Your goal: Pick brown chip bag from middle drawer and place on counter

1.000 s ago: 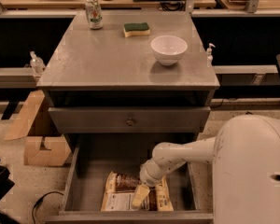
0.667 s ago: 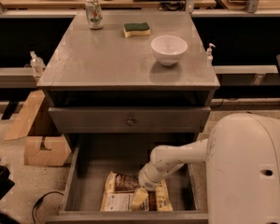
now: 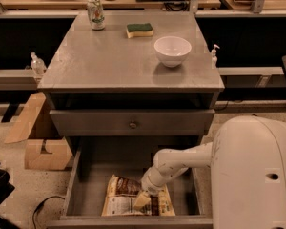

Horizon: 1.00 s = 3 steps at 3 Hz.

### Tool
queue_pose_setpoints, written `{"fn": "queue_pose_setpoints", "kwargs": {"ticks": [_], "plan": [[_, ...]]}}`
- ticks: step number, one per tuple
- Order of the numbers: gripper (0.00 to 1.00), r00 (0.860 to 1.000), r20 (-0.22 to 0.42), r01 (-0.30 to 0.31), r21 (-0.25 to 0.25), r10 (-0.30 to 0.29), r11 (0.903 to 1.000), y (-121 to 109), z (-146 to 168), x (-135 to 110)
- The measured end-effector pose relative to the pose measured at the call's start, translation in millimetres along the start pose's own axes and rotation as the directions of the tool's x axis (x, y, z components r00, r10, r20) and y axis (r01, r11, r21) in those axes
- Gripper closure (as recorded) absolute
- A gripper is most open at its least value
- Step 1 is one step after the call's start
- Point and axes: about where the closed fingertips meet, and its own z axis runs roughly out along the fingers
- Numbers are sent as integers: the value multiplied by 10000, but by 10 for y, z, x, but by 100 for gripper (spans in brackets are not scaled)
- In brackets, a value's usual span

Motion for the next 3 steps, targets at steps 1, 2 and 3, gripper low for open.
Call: {"fn": "queue_pose_setpoints", "kwargs": {"ticks": [1, 2, 3], "plan": [[86, 10000, -1, 1, -4, -1, 10000, 8, -25, -13], [100, 10000, -1, 1, -4, -1, 10000, 22, -87, -42], [100, 10000, -1, 1, -3, -1, 10000, 25, -99, -48]]}}
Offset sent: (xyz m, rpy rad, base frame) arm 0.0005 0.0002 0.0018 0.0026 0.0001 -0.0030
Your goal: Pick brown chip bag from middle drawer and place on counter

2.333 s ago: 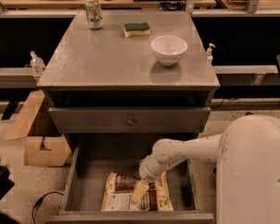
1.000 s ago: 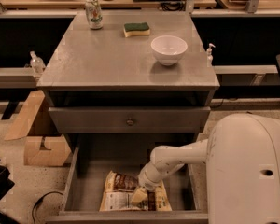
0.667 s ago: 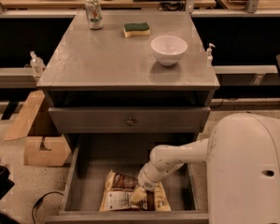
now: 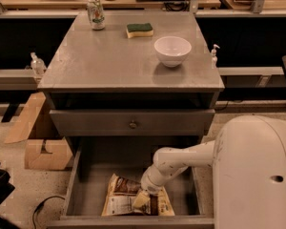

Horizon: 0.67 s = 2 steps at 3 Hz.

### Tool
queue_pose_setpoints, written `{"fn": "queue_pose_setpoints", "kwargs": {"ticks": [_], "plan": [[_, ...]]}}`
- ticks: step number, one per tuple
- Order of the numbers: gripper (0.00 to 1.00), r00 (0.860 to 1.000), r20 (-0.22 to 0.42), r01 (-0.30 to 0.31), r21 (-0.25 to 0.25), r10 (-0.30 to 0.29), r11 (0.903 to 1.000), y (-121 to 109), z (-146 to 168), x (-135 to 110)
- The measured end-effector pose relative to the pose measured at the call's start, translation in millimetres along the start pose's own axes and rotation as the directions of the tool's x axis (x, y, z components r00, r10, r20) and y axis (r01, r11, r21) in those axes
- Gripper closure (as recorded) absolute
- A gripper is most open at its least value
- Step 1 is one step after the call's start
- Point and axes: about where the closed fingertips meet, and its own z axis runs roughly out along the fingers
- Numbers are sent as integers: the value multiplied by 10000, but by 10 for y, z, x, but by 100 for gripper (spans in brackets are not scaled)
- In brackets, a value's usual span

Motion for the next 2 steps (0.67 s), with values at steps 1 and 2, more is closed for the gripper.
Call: {"fn": "queue_pose_setpoints", "kwargs": {"ticks": [1, 2], "plan": [[100, 10000, 0, 0, 0, 0, 10000, 1, -2, -1], [100, 10000, 0, -1, 1, 1, 10000, 1, -6, -2]]}}
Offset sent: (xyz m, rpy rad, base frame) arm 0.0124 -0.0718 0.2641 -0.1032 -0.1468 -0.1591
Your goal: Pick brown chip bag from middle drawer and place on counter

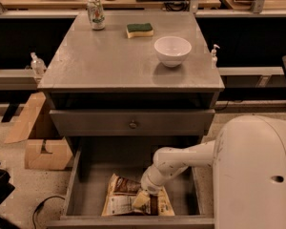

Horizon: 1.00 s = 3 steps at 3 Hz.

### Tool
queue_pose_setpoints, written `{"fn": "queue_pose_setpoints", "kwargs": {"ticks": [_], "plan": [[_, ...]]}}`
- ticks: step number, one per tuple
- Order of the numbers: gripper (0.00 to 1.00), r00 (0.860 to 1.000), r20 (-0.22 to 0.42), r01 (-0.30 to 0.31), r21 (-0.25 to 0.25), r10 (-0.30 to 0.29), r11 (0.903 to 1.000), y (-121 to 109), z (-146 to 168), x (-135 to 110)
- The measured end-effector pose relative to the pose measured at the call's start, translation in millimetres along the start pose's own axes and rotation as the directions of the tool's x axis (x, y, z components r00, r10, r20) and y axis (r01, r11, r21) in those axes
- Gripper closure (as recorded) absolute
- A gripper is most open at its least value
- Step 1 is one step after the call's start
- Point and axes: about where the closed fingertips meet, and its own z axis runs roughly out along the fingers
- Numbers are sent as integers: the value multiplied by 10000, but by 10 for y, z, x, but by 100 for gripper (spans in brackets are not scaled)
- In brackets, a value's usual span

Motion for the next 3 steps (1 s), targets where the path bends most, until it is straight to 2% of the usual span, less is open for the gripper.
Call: {"fn": "queue_pose_setpoints", "kwargs": {"ticks": [1, 2, 3], "plan": [[100, 10000, -1, -4, 8, 4, 10000, 1, -9, -2], [100, 9999, -53, -136, 318, 138, 9994, 27, -315, -66], [100, 9935, -405, -1044, 560, 1067, 9930, 311, -1022, -48]]}}
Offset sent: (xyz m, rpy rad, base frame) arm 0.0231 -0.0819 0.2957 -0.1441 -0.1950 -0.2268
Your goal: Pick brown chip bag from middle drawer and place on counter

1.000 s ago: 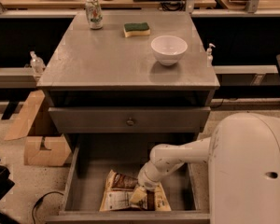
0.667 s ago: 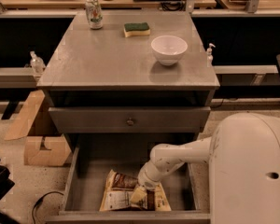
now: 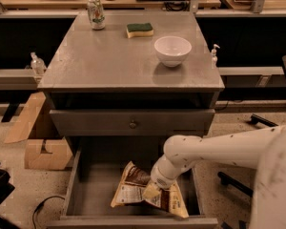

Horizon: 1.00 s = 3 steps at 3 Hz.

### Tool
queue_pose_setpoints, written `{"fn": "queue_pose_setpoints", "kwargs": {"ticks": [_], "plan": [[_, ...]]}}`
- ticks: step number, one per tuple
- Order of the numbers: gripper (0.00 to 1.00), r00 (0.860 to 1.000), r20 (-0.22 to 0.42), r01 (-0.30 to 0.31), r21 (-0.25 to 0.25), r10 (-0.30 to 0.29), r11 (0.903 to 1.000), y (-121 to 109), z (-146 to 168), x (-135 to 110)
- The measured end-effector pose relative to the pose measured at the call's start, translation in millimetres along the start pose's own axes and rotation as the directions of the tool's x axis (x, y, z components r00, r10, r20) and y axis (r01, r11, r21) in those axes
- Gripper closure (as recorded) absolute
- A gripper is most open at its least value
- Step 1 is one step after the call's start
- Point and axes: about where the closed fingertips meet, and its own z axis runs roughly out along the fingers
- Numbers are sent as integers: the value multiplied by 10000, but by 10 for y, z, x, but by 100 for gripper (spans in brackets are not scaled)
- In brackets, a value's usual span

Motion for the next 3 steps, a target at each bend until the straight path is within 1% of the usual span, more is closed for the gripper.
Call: {"fn": "queue_pose_setpoints", "kwargs": {"ticks": [1, 2, 3], "plan": [[100, 9999, -3, -159, 742, 160, 9971, 4, -833, -204], [100, 9999, -79, -132, 1375, 144, 9904, -51, -1548, -457], [100, 9999, -79, -132, 1375, 144, 9904, -51, -1548, -457]]}}
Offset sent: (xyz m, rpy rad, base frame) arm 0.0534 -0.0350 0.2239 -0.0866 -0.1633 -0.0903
